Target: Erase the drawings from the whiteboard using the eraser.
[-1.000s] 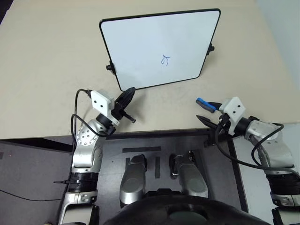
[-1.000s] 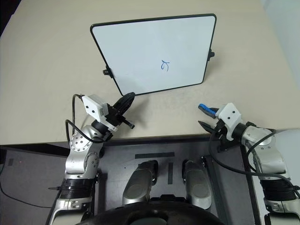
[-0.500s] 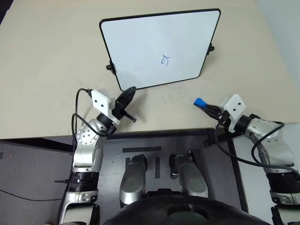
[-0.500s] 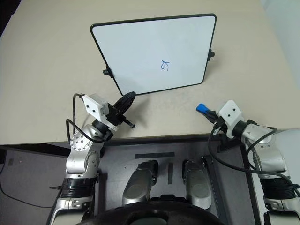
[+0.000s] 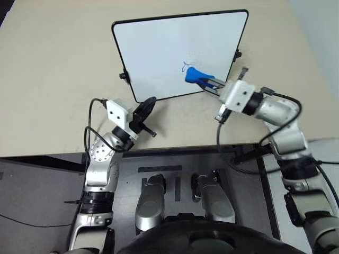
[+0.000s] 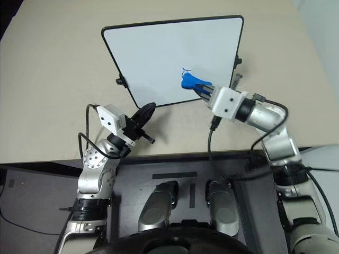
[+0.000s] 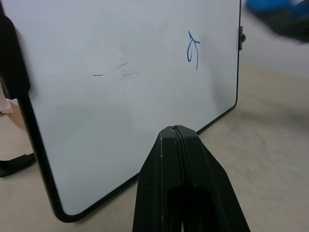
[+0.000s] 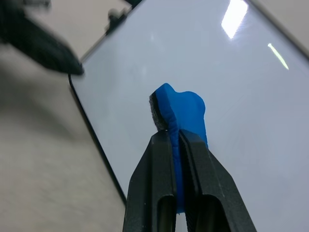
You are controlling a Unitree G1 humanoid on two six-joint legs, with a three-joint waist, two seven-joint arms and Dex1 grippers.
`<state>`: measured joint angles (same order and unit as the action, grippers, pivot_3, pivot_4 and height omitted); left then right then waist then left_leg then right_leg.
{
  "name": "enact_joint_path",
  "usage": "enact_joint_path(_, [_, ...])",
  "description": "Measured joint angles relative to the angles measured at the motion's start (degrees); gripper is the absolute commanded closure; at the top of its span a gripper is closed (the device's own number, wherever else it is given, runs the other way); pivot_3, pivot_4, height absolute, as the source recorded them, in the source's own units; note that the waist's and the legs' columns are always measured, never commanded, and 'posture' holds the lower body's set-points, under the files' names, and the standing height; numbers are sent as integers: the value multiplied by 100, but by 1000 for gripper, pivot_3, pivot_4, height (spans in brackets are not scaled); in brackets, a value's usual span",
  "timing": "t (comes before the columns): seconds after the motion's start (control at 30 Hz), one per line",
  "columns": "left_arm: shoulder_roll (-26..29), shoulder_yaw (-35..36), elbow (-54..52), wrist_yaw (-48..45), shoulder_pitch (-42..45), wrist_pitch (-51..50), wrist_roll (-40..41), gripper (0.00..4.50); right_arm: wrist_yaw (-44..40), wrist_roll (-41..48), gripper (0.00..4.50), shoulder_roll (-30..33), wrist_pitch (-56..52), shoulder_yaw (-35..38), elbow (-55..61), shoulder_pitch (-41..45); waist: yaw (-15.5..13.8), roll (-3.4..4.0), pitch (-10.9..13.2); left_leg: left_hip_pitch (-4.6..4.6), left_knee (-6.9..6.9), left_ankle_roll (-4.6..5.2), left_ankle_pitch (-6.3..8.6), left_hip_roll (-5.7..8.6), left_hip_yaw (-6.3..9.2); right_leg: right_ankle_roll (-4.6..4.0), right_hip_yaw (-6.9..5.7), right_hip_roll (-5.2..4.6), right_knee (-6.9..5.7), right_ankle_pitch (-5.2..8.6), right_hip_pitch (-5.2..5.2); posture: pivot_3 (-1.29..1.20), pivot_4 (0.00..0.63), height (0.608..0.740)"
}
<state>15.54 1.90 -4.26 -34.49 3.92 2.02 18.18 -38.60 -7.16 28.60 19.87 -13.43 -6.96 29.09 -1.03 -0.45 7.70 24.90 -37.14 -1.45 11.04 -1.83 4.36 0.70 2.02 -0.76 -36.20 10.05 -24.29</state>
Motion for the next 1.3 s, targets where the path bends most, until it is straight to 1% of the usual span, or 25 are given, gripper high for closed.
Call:
enact_joint_path(0.07, [-6,-2,7,8,9,17,-3,4500,287,-326,4487,-103,562,-95,-717,327,5,1,0,0,1,-1,1,-1,0,-3,0,0,-3,-2,-5,0,150,740])
enact_joint_path(0.17, [-47,-31,20,24,33,47,-11,4500,1004,-999,4487,-212,1358,-233,-1906,989,16,3,2,0,2,-2,1,-1,1,-10,0,-1,-15,-7,-15,0,150,740])
enact_joint_path(0.23, [-59,-35,23,58,36,56,-16,4500,1400,-1291,4487,-290,1796,-312,-2567,1349,22,3,2,0,3,-2,2,-2,2,-14,0,-1,-21,-9,-21,0,150,740])
enact_joint_path(0.37, [-62,-32,22,111,27,70,-19,4500,1858,-1576,4487,-390,2376,-439,-3456,1651,28,3,2,-1,3,-4,3,-2,2,-23,0,-2,-28,-16,-21,0,150,740])
enact_joint_path(0.5, [-62,-33,22,130,12,87,-29,4500,1995,-1774,4487,-497,2688,-607,-4112,1777,36,2,1,-6,3,-35,22,-2,4,-37,0,-2,-33,-29,-21,0,150,740])
enact_joint_path(0.63, [-62,-33,22,133,3,107,-35,4500,2068,-2052,4487,-622,2768,-854,-4682,1750,45,5,3,-2,5,-41,25,-2,5,-44,0,-4,-39,-39,-29,0,150,740])
enact_joint_path(0.8, [-48,-32,22,129,4,128,-35,4500,2482,-2345,4487,-624,2861,-950,-4844,1820,50,6,4,-1,6,-41,25,-3,5,-43,0,-4,-39,-39,-34,0,150,740])
enact_joint_path(0.97, [-36,-34,23,111,73,128,-35,4500,3093,-2569,4487,-609,3100,-958,-4800,1973,51,10,6,6,8,-40,25,-3,5,-41,0,-4,-37,-38,-43,0,150,740])
enact_joint_path(1.17, [-38,-39,33,87,144,128,-35,4500,3626,-2596,4487,-572,3237,-911,-4483,2272,77,11,7,6,15,-43,26,-4,5,-41,0,-4,-33,-38,-45,0,150,740])
enact_joint_path(1.3, [-46,-46,62,83,147,129,-36,4500,3740,-2596,4487,-567,3225,-888,-4432,2409,76,11,7,9,18,-42,26,-4,5,-40,0,-4,-18,-37,-43,0,150,740])
